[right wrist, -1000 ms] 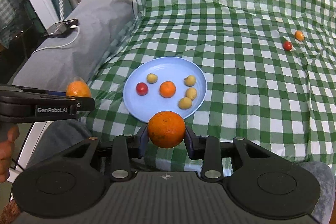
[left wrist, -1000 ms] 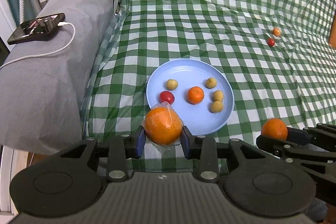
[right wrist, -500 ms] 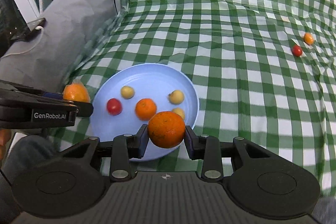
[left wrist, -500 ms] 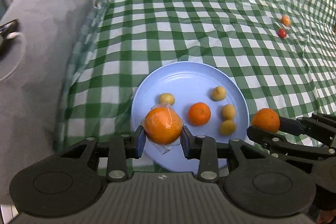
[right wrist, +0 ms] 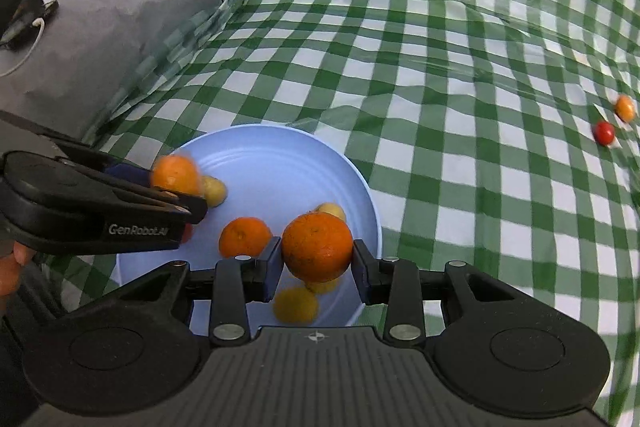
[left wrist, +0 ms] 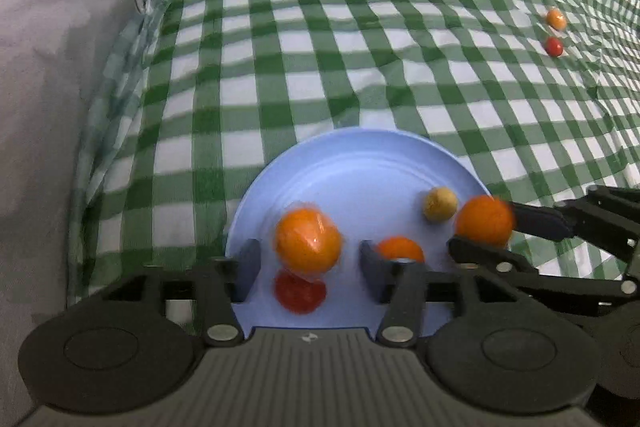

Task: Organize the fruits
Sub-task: 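Open both tools to release the wrapped orange and orange onto the plate, then move both open tools toward the remaining red tomato and small orange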

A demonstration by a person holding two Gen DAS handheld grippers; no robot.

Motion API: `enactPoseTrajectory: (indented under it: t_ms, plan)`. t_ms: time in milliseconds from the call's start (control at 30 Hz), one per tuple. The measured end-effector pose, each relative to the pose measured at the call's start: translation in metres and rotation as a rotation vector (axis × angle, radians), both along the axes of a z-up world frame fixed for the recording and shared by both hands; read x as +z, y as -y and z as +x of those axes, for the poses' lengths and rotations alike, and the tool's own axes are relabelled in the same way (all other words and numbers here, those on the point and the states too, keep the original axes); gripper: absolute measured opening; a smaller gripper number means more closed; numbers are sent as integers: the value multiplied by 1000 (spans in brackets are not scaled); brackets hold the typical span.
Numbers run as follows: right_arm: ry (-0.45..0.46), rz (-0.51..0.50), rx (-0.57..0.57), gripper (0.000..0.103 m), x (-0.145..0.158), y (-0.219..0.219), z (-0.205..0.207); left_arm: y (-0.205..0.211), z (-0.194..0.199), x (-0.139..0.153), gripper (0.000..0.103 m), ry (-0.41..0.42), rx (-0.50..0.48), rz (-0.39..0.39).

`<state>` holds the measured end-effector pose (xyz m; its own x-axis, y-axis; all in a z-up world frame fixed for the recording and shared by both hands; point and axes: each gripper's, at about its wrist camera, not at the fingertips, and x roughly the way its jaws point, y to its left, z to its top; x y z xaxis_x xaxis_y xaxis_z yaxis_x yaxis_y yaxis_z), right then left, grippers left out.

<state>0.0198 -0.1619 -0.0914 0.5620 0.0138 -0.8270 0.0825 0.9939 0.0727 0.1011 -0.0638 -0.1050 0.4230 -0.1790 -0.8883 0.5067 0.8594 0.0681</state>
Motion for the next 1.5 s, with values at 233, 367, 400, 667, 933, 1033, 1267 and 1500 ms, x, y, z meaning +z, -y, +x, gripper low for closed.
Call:
enactPoseTrajectory:
  t_ms: [233, 367, 400, 667, 933, 1033, 1267, 1500]
  plan:
    - [37, -23, -43, 86, 28, 6, -25, -26, -15, 38, 103, 58, 44, -17]
    - [13, -14, -68, 92, 44, 1, -58, -42, -40, 53, 103, 16, 103, 18]
    - [6, -9, -71, 93, 48, -2, -67, -46, -49, 58, 103, 12, 104, 18]
    - [50, 4, -90, 98, 89, -18, -129, -71, -109, 85, 103, -22, 131, -1]
    - [121, -12, -103, 98, 115, -34, -171, -92, -154, 109, 103, 20, 140, -24]
    - [143, -14, -104, 98, 121, -39, -181, -99, -167, 115, 103, 39, 135, -27]
    - [180, -24, -88, 98, 130, -48, -196, -101, -184, 124, 103, 67, 125, -37]
    - [204, -30, -87, 98, 135, -50, -207, -97, -194, 130, 103, 92, 116, -38]
